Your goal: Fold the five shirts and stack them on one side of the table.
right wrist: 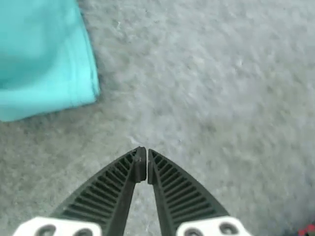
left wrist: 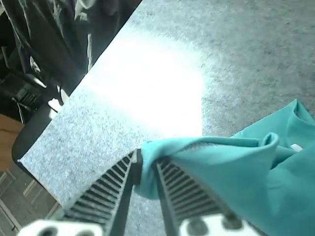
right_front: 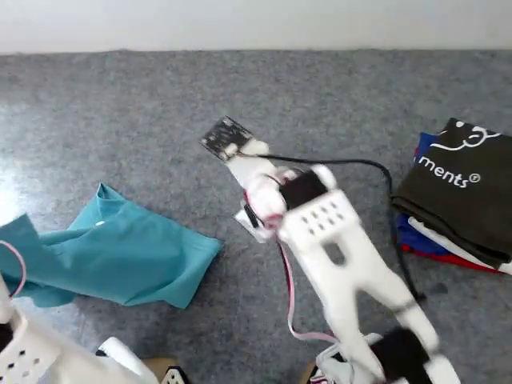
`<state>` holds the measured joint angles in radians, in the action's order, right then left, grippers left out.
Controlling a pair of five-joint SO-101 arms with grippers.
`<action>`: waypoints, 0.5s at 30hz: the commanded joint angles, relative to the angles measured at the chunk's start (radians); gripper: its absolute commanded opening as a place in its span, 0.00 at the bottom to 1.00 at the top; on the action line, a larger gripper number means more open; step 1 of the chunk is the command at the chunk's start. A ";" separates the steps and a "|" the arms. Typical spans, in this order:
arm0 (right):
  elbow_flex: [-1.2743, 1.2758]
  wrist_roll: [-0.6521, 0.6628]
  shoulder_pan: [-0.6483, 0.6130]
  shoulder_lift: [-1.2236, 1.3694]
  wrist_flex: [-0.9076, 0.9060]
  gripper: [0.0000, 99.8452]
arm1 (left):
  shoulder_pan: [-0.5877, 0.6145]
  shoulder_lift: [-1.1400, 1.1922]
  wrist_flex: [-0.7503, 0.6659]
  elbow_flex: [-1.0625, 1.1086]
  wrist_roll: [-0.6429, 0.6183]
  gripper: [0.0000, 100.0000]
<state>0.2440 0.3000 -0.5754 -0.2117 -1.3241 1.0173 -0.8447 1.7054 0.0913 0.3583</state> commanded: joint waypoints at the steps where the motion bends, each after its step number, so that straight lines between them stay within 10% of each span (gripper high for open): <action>1: -0.175 -0.011 -0.047 0.168 -0.005 0.07 | 0.054 -0.008 -0.018 0.027 0.008 0.03; 15: -0.690 -0.012 -0.260 0.727 -0.088 0.15 | 0.071 -0.008 -0.017 0.124 0.008 0.03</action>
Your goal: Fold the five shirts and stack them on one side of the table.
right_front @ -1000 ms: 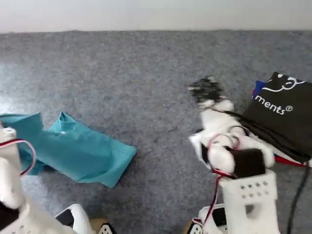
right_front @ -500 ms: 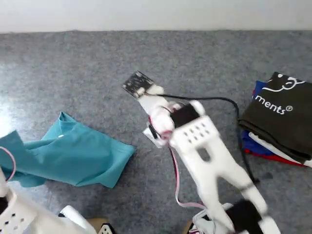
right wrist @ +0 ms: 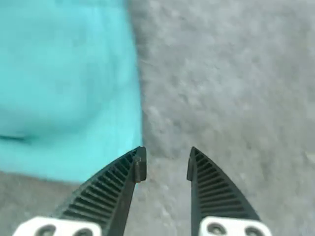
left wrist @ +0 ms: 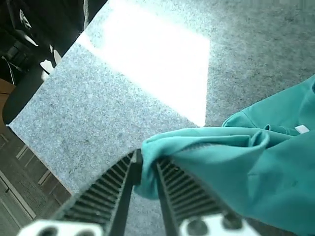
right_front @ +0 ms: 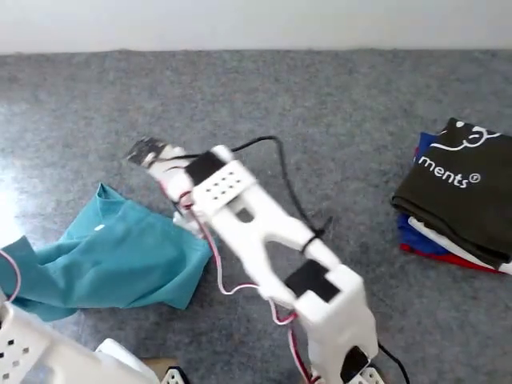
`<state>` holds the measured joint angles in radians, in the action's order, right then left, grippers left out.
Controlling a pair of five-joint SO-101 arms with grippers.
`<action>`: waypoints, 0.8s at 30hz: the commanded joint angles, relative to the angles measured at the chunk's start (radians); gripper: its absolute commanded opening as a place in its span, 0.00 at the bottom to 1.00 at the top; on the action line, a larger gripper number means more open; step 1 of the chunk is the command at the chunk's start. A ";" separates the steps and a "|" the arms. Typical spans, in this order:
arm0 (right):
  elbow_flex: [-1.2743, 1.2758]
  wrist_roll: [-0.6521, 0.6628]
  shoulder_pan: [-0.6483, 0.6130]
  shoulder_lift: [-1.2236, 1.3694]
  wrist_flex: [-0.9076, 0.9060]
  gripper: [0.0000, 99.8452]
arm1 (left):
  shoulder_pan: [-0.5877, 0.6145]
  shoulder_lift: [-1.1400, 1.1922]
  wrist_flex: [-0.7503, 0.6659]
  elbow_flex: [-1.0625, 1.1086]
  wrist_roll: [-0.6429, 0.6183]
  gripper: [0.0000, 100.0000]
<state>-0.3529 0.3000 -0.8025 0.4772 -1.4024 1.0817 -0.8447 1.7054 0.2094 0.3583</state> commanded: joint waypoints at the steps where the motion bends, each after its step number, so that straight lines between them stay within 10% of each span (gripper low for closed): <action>1: -0.109 -0.012 -0.041 0.061 -0.010 0.15 | 0.009 -0.008 -0.017 0.012 0.008 0.03; 24: -0.385 -0.003 -0.045 0.366 -0.392 0.01 | -0.071 -0.008 -0.046 0.189 0.008 0.03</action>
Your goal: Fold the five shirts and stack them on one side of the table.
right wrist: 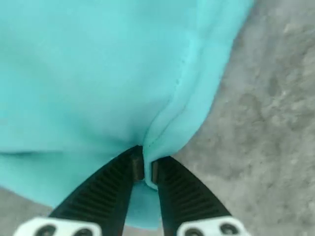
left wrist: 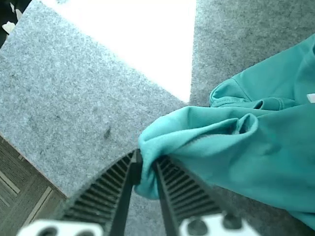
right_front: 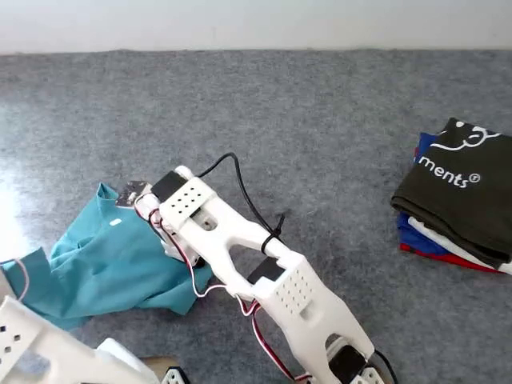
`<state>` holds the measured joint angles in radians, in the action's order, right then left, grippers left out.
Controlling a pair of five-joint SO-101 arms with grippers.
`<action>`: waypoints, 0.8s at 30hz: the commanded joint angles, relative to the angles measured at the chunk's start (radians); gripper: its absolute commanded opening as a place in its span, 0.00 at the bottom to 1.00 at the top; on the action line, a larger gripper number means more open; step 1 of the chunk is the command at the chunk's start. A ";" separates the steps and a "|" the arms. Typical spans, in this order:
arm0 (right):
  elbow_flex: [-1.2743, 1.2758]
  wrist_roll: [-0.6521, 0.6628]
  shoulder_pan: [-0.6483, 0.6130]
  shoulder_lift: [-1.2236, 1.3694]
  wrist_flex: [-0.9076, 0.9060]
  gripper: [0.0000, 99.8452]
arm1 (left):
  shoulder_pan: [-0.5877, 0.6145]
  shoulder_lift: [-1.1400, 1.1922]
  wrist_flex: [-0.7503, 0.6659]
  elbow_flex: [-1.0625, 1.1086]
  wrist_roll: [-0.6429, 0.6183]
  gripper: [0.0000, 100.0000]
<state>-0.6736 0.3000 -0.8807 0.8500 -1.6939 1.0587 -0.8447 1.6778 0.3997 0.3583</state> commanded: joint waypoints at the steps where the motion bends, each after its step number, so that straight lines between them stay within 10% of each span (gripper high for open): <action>1: -0.061 -0.003 0.045 -0.015 -0.105 0.01 | -0.081 -0.003 -0.018 0.002 0.008 0.03; 13: 0.305 0.097 0.265 -0.283 -0.104 0.01 | -0.586 0.000 -0.048 0.136 0.005 0.03; 24: 0.589 0.110 0.499 -0.555 -0.096 0.01 | -0.720 0.000 -0.160 0.303 0.008 0.03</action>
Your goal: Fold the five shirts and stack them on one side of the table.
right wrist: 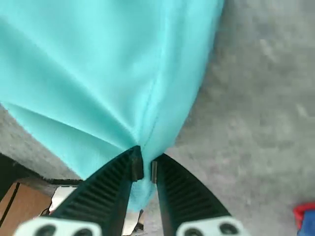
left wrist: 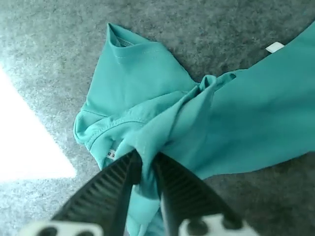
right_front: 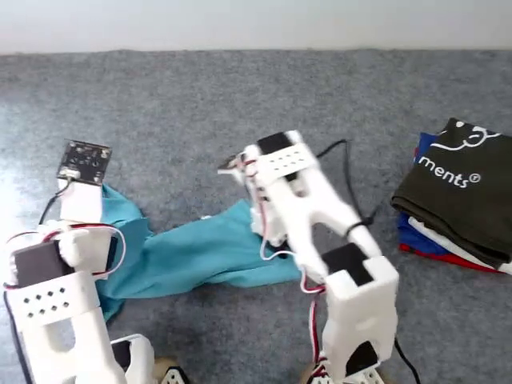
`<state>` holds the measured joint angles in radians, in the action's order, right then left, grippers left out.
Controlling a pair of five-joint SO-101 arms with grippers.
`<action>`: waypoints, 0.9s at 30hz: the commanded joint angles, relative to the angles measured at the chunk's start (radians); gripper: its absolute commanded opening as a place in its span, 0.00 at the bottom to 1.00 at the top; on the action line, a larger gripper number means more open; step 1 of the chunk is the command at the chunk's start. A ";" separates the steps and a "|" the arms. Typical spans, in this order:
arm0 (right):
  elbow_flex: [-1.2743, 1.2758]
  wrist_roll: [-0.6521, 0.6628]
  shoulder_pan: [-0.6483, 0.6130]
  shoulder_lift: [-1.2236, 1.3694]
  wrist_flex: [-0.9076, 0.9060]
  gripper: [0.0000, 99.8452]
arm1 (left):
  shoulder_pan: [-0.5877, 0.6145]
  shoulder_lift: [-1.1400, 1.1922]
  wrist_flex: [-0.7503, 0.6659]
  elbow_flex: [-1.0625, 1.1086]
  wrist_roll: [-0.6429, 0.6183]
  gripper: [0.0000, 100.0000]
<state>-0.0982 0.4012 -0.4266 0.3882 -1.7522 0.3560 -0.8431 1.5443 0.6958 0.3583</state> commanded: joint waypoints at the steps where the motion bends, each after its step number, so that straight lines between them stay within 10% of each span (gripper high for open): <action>1: 0.012 0.009 0.050 -0.105 -0.038 0.01 | -0.018 -0.002 -0.032 0.018 0.008 0.03; 11: -0.265 -0.121 0.036 -0.094 -0.033 0.30 | -0.017 -0.002 -0.077 0.084 0.005 0.03; 27: -0.904 -0.126 -0.183 0.527 -0.041 0.30 | -0.014 -0.006 -0.077 0.124 0.005 0.03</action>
<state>-0.9053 0.2862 -0.5785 0.8777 -1.7538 0.3437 -0.8431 1.4784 0.8232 0.3583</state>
